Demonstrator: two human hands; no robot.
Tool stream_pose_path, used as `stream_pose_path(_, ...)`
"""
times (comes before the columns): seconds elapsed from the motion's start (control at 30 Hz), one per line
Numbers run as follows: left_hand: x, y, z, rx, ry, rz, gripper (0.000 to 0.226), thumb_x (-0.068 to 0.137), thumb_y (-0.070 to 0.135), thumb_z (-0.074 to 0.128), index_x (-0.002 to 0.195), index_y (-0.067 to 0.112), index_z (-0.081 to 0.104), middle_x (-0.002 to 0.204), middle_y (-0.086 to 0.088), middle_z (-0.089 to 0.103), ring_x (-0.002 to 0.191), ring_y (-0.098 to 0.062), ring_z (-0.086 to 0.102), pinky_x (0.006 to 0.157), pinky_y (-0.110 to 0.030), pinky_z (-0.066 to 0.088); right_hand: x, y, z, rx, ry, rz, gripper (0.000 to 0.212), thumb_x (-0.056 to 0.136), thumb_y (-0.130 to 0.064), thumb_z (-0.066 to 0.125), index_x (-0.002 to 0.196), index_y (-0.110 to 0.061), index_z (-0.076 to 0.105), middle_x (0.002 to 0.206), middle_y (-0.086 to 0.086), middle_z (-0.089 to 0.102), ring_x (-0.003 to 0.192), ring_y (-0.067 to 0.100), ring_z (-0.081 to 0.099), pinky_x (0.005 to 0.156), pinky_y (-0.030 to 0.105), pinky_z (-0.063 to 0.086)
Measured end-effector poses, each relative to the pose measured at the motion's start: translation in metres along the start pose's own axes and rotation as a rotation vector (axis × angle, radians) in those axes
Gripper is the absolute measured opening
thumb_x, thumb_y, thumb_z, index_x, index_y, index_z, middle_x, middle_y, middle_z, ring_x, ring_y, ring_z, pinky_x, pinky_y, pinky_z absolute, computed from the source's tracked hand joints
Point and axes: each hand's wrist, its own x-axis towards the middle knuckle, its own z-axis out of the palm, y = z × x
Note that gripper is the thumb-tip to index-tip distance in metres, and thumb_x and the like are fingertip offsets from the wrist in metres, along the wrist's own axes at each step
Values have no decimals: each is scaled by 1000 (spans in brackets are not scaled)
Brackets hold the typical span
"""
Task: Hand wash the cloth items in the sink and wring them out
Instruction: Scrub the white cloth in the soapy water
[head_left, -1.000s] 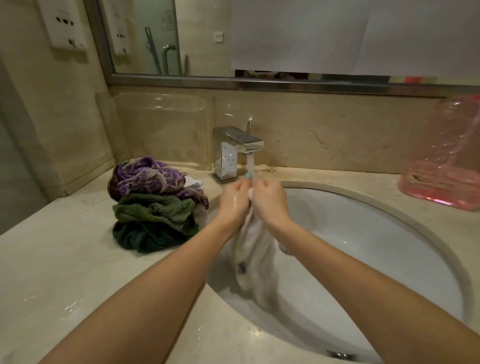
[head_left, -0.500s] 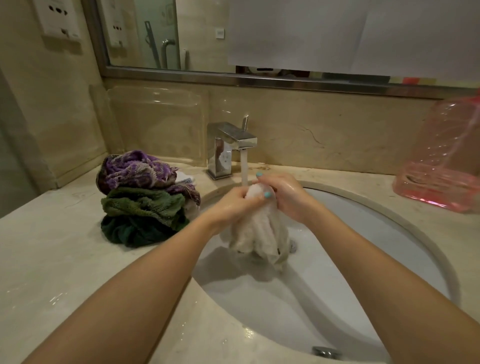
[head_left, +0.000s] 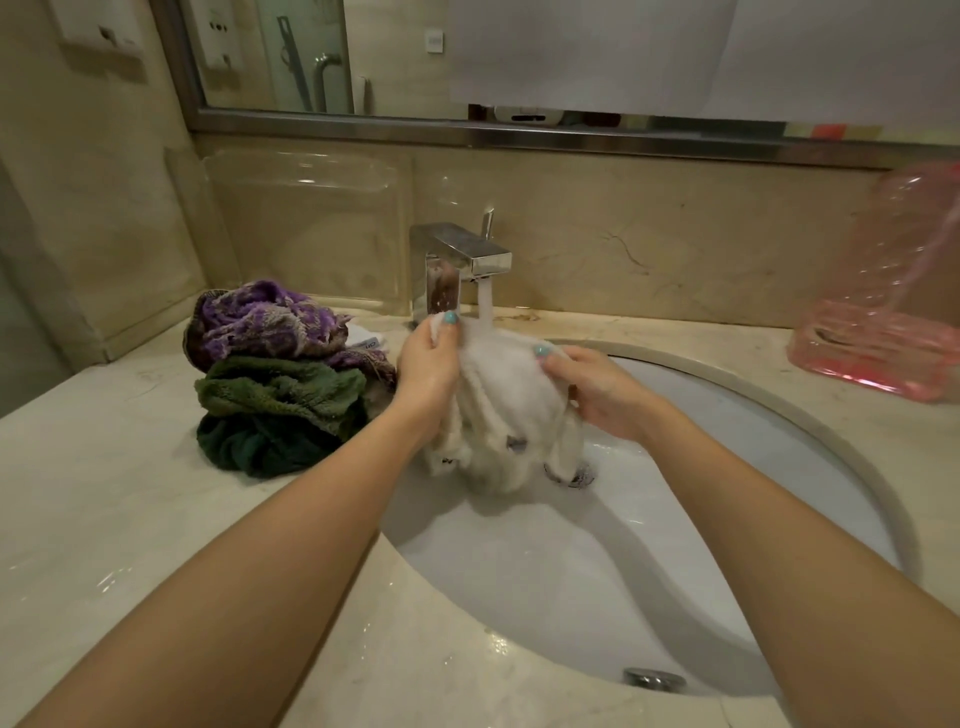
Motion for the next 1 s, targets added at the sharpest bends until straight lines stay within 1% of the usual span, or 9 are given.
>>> stream_pose_path(0.1, 1, 0, 2, 11, -32, -63, 22, 106, 33, 34, 112, 23, 53, 95, 5, 58, 87, -10, 54, 68, -21, 43, 5, -10, 19, 27, 173, -71, 34, 104, -35, 40, 119, -10, 57, 109, 0, 62, 101, 16, 57, 84, 25, 45)
stream_pose_path(0.17, -1, 2, 8, -36, -73, -95, 25, 106, 36, 34, 110, 20, 54, 96, 4, 60, 90, -11, 57, 72, -23, 46, 6, -19, 38, -88, 273, -117, 27, 106, -32, 35, 97, -17, 55, 90, -4, 53, 85, 12, 48, 69, 14, 38)
stream_pose_path(0.23, -1, 5, 10, -62, -39, -121, 26, 105, 35, 36, 99, 20, 57, 93, 0, 63, 88, -15, 61, 76, -29, 50, 5, -25, 61, -177, 260, -199, 33, 106, -23, 36, 75, -22, 48, 72, -6, 46, 65, 7, 42, 51, 9, 32)
stream_pose_path(0.33, 4, 5, 8, -6, 59, -175, 27, 105, 31, 38, 91, 18, 57, 84, -2, 63, 83, -19, 62, 70, -31, 51, 5, -30, 90, -274, 193, -257, 36, 104, -23, 40, 78, -11, 63, 73, 1, 59, 68, 9, 51, 59, 19, 40)
stream_pose_path(0.47, -13, 8, 26, 44, -27, -214, 30, 101, 30, 43, 81, 14, 59, 77, -6, 61, 76, -22, 59, 70, -30, 49, 14, -34, 76, -168, 445, -166, 43, 104, -29, 39, 68, -14, 56, 75, 7, 58, 76, 20, 52, 67, 30, 39)
stream_pose_path(0.57, -30, 14, 36, 121, -115, -75, 36, 100, 30, 46, 69, 15, 55, 70, -3, 58, 65, -15, 53, 59, -26, 40, 13, -24, 59, -121, 570, -97, 45, 104, -32, 36, 77, -6, 60, 75, 8, 58, 76, 21, 53, 67, 31, 38)
stream_pose_path(0.73, -1, 5, 16, 191, -81, -138, 32, 100, 26, 47, 75, 11, 61, 81, -12, 67, 84, -26, 65, 79, -36, 53, 4, -30, 88, -130, 462, -255, 38, 99, -14, 42, 65, -20, 58, 70, -2, 60, 72, 16, 54, 61, 23, 41)
stream_pose_path(0.83, 2, 1, 10, 152, -33, -179, 35, 98, 37, 48, 76, 14, 62, 83, -12, 68, 90, -30, 67, 88, -42, 54, 7, -30, 96, -130, 411, -237, 35, 99, -16, 42, 69, -13, 59, 70, 3, 60, 73, 19, 54, 66, 29, 42)
stream_pose_path(1.0, -25, 21, 24, 16, -208, -21, 44, 101, 28, 49, 58, 19, 42, 50, 9, 47, 49, -6, 45, 52, -20, 38, 11, -20, 57, -341, 604, -170, 43, 104, -28, 34, 73, -7, 56, 76, 8, 58, 76, 25, 50, 65, 32, 34)
